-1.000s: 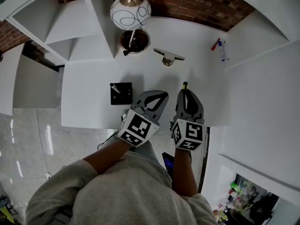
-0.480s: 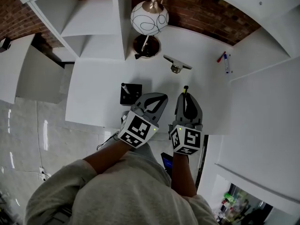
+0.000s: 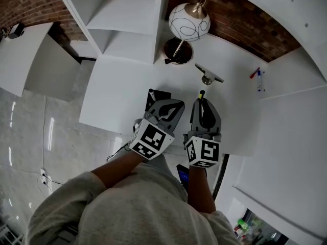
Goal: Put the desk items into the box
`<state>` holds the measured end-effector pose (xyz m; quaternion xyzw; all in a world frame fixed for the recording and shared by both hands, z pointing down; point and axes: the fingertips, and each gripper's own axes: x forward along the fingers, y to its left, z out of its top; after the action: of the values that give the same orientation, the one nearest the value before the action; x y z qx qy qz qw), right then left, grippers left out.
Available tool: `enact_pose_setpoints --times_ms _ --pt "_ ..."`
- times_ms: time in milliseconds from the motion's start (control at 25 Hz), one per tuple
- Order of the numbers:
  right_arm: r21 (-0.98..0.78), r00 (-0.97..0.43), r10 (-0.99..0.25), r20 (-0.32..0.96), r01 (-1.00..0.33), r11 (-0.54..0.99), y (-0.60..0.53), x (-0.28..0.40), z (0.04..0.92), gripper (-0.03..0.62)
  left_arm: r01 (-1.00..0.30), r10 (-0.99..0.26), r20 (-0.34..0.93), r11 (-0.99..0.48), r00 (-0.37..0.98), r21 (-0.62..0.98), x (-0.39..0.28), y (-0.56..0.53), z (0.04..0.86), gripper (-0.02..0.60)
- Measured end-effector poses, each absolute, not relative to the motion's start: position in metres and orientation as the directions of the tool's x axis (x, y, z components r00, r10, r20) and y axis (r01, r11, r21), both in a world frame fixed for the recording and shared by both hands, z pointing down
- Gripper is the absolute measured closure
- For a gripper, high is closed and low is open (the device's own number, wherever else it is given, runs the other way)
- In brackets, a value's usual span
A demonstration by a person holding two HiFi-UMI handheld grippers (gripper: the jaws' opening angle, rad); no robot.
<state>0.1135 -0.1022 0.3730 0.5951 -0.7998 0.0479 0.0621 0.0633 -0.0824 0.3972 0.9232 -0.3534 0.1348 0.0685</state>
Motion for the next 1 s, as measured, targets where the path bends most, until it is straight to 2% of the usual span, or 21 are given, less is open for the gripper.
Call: enact_pose_setpoints --times_ms 640,1000 --pt "-0.029 -0.482 -0.867 0.126 -0.875 0.483 -0.11 0.026 0.379 0.522 -0.788 -0.745 0.316 -0.616 0.588 0.013 -0.016 -0.084 0.404 0.575" --pt "-0.015 -0.542 -0.823 0.17 -0.836 0.548 -0.115 -0.008 0.412 0.522 -0.835 -0.782 0.34 -0.551 0.522 0.014 -0.054 -0.077 0.416 0.575"
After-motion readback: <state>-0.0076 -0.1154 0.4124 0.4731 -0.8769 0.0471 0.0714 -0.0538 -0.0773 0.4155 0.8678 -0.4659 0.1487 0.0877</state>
